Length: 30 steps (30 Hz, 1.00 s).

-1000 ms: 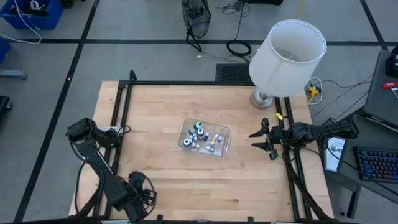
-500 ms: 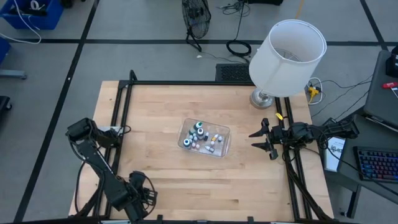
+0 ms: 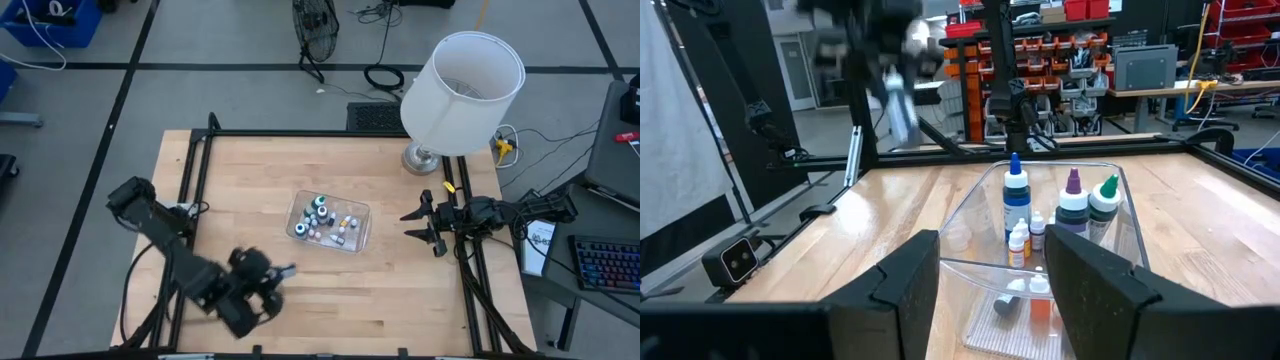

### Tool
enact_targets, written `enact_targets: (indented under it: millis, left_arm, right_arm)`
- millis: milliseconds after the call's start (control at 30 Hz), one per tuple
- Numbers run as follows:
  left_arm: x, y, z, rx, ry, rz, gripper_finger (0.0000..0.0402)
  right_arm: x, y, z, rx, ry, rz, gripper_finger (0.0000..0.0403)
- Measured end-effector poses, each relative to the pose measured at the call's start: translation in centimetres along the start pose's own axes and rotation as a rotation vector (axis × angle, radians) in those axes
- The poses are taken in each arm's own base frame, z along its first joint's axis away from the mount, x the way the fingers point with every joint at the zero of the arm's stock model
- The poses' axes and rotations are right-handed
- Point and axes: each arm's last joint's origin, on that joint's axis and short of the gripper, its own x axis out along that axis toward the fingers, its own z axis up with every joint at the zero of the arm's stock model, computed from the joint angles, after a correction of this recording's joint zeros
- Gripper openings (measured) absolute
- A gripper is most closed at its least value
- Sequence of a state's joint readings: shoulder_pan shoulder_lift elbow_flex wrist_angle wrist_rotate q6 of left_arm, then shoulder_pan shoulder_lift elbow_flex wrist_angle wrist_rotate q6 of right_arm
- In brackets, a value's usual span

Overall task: Pick & Place food coloring
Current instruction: Put the large black food coloring bottle into the transparent bin

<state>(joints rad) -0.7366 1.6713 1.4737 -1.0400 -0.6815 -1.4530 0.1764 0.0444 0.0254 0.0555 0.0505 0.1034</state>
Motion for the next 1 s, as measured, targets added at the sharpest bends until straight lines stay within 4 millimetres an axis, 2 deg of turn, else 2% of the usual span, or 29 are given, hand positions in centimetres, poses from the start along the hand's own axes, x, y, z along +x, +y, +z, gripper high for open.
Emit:
enact_targets:
  millis: [133,233,367,433,533,633,767,1000]
  left_arm:
    - [-0.2,-1.1,6.0,0.189,-0.04,-0.047,0.0153]
    - [0.6,-1.1,10.6,0.292,-0.045,-0.101,0.0153]
    - [2.2,1.1,15.8,0.327,0.005,-0.092,0.0153]
    - [3.1,2.9,17.6,0.307,0.066,-0.053,0.0153]
    - [4.4,5.8,18.9,0.271,0.178,0.058,0.0152]
    - [5.5,7.9,19.5,0.234,0.241,0.158,0.0152]
    - [6.9,9.5,19.9,0.214,0.284,0.209,0.0152]
    - [10.5,11.4,19.6,0.189,0.325,0.142,0.0152]
  right_arm:
    - [0.0,0.0,0.0,0.0,0.0,0.0,0.0169]
    - [0.0,0.0,0.0,0.0,0.001,0.0,0.0169]
    - [0.0,0.0,0.0,0.0,0.001,0.0,0.0169]
    - [0.0,0.0,0.0,0.0,0.001,0.0,0.0169]
    - [0.0,0.0,0.0,0.0,0.001,0.0,0.0169]
    - [0.0,0.0,0.0,0.0,0.0,0.0,0.0169]
    - [0.0,0.0,0.0,0.0,0.001,0.0,0.0169]
    - [0.0,0.0,0.0,0.0,0.001,0.0,0.0169]
